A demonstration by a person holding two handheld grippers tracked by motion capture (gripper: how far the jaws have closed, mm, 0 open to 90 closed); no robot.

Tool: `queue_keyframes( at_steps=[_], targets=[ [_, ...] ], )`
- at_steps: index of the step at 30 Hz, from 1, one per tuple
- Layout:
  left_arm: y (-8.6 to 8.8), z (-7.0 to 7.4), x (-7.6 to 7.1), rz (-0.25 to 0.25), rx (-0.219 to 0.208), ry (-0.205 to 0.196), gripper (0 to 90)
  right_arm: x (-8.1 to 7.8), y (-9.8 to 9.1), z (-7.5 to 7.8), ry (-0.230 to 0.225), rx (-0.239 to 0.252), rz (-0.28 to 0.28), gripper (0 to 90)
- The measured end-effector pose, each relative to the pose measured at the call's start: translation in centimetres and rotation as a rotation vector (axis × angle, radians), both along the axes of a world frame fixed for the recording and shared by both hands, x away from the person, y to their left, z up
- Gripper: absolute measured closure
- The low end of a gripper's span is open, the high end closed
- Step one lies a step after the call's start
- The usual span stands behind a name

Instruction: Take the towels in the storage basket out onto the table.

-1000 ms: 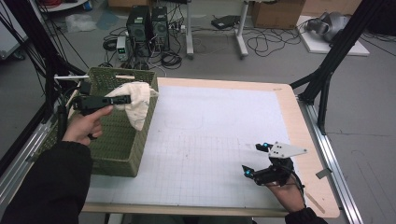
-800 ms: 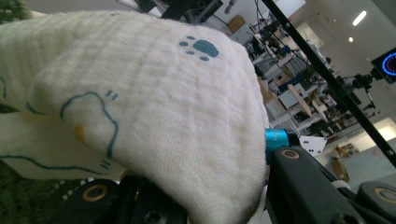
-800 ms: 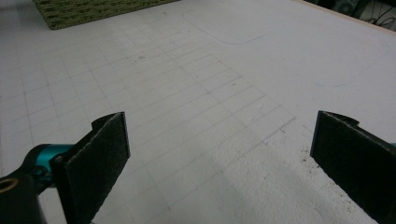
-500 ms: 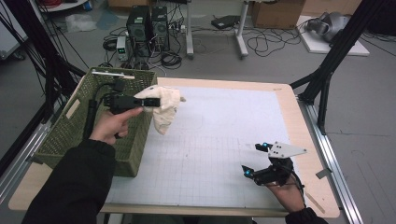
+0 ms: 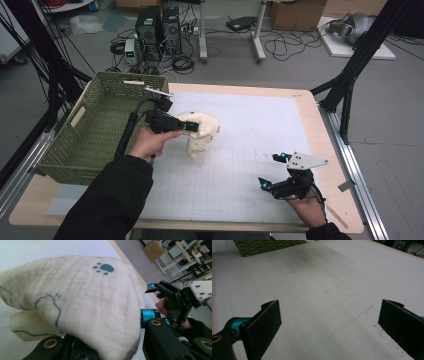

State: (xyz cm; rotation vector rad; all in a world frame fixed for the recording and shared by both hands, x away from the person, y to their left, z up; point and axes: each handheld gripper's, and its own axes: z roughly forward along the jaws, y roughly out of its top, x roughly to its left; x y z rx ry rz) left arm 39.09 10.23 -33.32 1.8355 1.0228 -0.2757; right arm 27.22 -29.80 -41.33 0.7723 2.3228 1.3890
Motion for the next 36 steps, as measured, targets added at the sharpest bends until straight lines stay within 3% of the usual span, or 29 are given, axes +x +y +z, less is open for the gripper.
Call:
queue_keyframes(
  at_steps=[3,10,12,16,19,23,26,31,33,36],
  targets=[
    [-1.5,-0.5,-0.3,-0.003,0.034,-0.006,76.6,0.0,0.1,0.0,-0.007,-0.002,0.004,3.7],
    [-5.0,-1.7,-1.3,0.005,0.051,-0.043,76.6,0.1,0.1,0.1,-0.012,0.002,0.008,4.3],
    [-5.8,-2.5,-1.2,0.003,0.025,-0.012,76.6,0.1,0.1,0.1,-0.008,0.003,0.009,4.3],
    [-7.2,-4.1,-1.1,0.059,0.093,-0.029,76.3,0.1,0.1,0.1,-0.003,0.004,0.007,4.5],
    [-7.7,-5.5,-0.9,0.107,0.071,-0.021,76.1,0.2,0.1,0.0,-0.008,0.001,0.009,5.1],
    [-8.7,-7.2,-0.4,0.128,0.098,-0.014,75.1,0.6,0.3,-0.1,0.003,-0.004,0.008,7.5],
    [-9.6,-8.1,0.0,0.137,0.082,-0.006,72.6,1.1,0.7,-0.2,0.006,-0.006,0.025,19.8],
    [-10.3,-9.8,0.7,0.15,0.111,0.001,64.9,2.6,2.5,-0.3,0.035,-0.034,0.066,39.5],
    [-10.4,-10.2,0.9,0.145,0.118,-0.011,63.6,3.2,3.7,-0.5,0.036,-0.074,0.095,43.9],
    [-10.5,-10.4,1.0,0.151,0.102,-0.028,58.5,3.9,5.0,-0.9,0.037,-0.095,0.125,48.5]
  ],
)
